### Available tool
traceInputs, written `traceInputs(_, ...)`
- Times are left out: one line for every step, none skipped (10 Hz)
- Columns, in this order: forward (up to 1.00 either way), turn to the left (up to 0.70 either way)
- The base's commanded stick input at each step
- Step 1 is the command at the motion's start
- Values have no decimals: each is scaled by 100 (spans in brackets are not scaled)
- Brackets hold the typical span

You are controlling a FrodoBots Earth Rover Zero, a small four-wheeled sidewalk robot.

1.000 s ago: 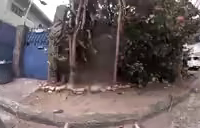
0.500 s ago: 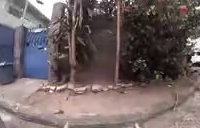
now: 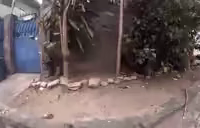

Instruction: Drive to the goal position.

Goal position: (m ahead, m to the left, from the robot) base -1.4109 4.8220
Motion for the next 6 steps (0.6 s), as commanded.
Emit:
traceInputs(4,0)
traceInputs(4,0)
traceInputs(4,20)
traceInputs(4,49)
traceInputs(4,70)
traceInputs(4,70)
